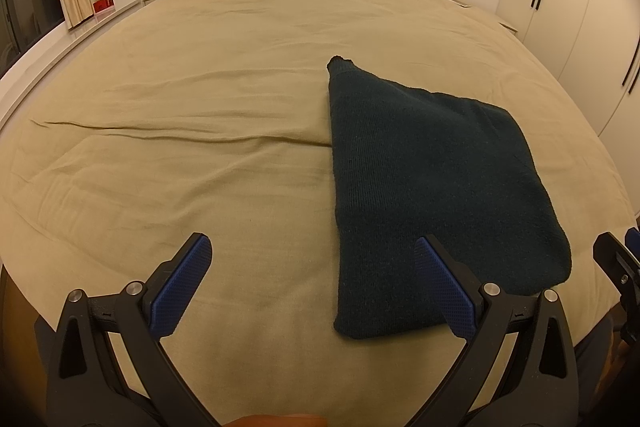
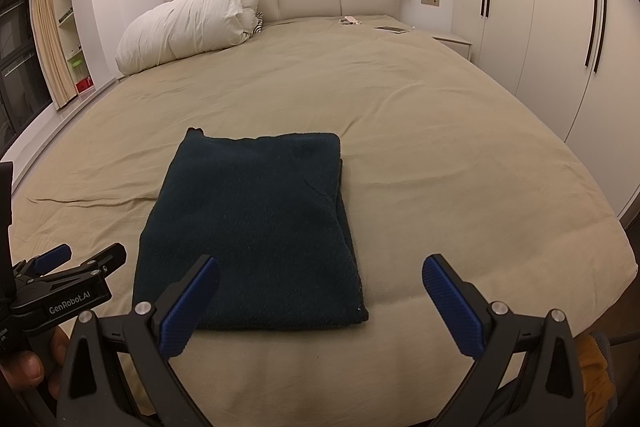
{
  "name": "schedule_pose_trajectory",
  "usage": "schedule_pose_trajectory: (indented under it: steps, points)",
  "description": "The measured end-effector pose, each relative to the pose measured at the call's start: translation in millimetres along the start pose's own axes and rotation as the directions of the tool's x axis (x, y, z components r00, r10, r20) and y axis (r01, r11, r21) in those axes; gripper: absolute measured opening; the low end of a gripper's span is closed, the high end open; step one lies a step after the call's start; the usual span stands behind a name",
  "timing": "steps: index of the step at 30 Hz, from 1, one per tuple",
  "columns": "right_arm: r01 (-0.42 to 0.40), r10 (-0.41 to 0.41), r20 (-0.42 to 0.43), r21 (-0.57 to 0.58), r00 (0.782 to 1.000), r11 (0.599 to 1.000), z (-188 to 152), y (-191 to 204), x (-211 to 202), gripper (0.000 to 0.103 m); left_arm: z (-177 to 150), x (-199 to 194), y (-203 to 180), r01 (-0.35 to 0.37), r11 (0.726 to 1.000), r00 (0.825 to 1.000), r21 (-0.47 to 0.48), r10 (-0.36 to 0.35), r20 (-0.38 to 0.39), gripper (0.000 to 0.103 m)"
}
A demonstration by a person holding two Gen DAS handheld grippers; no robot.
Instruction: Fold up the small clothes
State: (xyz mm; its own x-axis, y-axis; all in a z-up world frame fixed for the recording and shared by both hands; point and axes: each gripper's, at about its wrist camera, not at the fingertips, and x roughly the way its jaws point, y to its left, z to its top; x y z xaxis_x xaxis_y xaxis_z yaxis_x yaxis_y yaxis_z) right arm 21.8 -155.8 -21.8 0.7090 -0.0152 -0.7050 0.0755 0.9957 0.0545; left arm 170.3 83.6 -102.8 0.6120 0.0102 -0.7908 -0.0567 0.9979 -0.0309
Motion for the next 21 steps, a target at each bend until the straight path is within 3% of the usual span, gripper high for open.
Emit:
schedule_pose_trajectory:
  steps: [21]
  points:
    - [-0.006,0.006,-0.006,0.008,1.000,1.000,-9.9,0.1,-3.6,0.103,-1.1,-4.1,1.9,0.008,1.000,1.000,0.009,-0.008,0.005,0.103]
